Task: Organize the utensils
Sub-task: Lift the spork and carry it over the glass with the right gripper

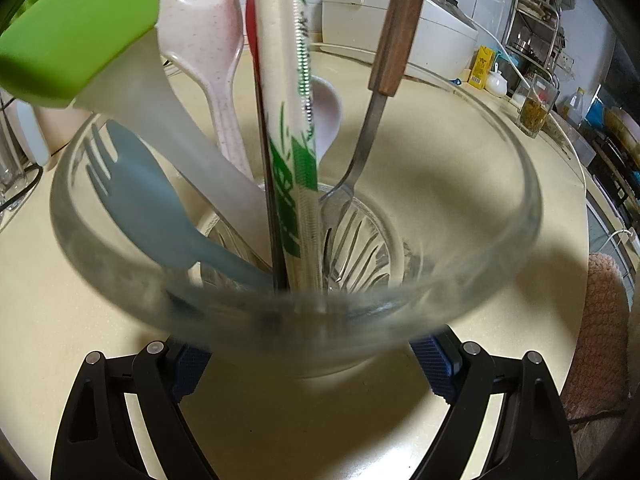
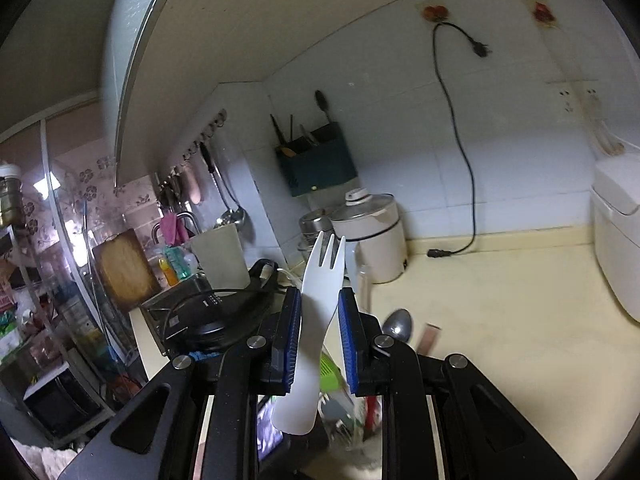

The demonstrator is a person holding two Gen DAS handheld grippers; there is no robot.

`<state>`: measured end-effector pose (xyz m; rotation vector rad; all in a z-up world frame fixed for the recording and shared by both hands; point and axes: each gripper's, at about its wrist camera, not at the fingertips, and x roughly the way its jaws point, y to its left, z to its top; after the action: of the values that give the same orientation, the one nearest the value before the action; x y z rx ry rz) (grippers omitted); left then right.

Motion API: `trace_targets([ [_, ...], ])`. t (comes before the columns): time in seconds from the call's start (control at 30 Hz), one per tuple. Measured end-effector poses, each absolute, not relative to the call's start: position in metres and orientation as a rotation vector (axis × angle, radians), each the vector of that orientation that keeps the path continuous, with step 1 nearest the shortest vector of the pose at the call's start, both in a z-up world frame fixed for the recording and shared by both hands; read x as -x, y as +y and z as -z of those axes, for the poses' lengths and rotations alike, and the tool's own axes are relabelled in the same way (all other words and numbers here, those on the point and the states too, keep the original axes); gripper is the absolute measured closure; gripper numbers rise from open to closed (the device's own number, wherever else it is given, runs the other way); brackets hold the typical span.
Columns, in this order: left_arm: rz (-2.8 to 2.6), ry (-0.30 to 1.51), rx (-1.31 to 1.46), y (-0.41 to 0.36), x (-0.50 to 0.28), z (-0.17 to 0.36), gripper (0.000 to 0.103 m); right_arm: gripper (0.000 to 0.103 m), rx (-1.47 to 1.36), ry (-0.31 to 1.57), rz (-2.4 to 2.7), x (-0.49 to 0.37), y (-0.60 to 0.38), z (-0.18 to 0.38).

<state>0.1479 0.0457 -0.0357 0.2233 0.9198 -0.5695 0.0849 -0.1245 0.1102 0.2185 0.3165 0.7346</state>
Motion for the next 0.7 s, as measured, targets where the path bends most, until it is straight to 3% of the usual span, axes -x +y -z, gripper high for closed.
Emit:
trace_targets([
  [0.7, 0.573, 0.920, -0.226, 0.045, -0.148, 0.035, 0.012, 0.084, -0.060, 0.294, -0.656, -0.089, -0.094, -0.074],
])
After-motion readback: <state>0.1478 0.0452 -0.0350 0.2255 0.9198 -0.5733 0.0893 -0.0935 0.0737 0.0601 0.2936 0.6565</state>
